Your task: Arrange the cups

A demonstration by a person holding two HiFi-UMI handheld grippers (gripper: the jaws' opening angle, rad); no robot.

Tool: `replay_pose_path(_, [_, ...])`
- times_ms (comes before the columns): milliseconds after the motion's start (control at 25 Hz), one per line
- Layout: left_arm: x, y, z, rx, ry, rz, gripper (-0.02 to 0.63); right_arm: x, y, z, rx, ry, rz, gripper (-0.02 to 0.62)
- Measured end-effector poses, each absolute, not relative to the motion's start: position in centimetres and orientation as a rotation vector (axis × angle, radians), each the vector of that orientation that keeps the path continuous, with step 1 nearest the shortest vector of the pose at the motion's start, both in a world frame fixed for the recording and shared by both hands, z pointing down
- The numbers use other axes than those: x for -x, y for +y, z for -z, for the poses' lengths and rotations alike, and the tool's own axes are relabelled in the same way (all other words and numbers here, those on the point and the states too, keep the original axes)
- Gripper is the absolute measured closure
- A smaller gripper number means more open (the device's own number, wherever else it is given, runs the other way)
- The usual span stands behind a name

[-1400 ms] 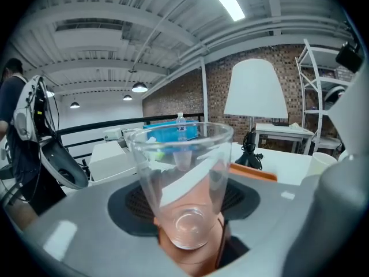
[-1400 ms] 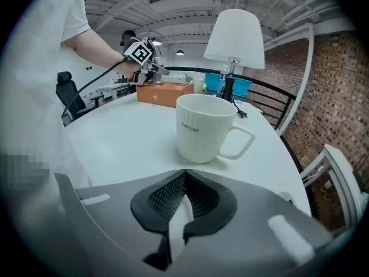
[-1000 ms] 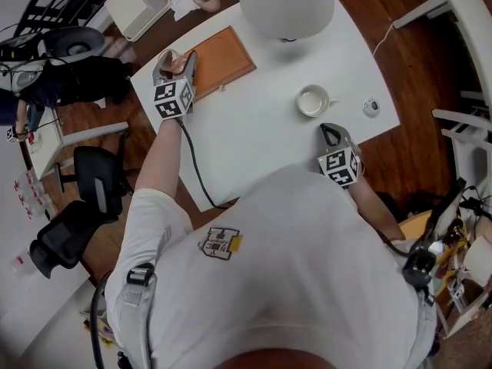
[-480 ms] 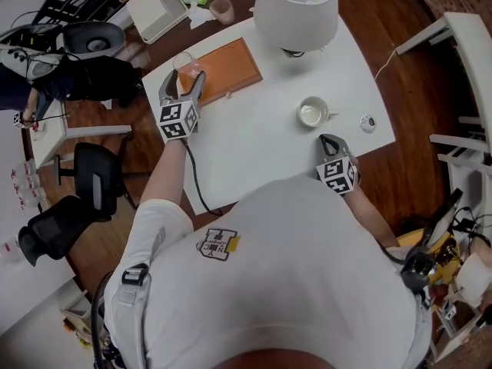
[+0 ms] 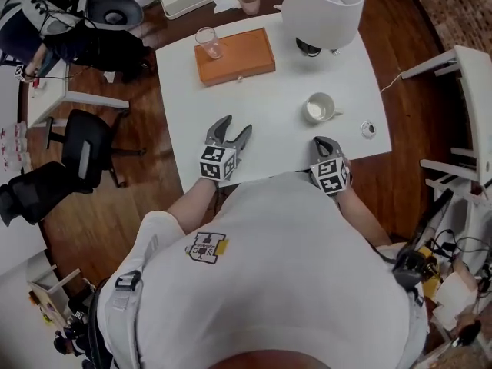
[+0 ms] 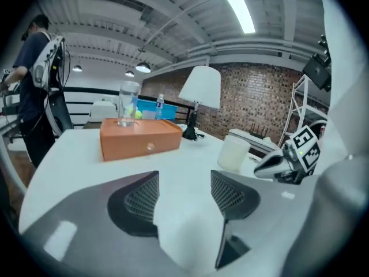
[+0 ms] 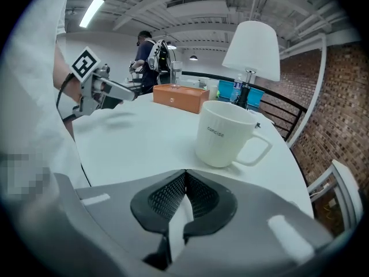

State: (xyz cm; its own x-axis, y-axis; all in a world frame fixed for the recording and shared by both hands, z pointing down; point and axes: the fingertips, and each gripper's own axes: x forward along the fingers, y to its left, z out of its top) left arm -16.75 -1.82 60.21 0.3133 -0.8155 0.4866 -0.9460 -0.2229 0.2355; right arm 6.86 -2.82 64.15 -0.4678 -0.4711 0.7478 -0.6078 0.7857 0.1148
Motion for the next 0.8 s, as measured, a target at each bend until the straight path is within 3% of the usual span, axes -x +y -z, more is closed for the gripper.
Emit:
replay_pose_path(320, [14.7,5.3,-63.6,-2.06,-1.483,-0.407,0.43,-3.7,-0.2,-64.7,-0.741,-2.186,-0.156,0.594])
replay_pose_path(520, [15.8,6.1,-63.9,-2.044,-1.513,-0.445,0.604,-2.3,0.0,-65.4,-0.709,-2.188,-0.143,0.594])
replay_pose_path(800, [14.1,6.1,-64.5,-2.057,-1.454,-0.492,0.604,-2.8,0.0,-65.6,-0.696,-2.178,-0.127,0.594])
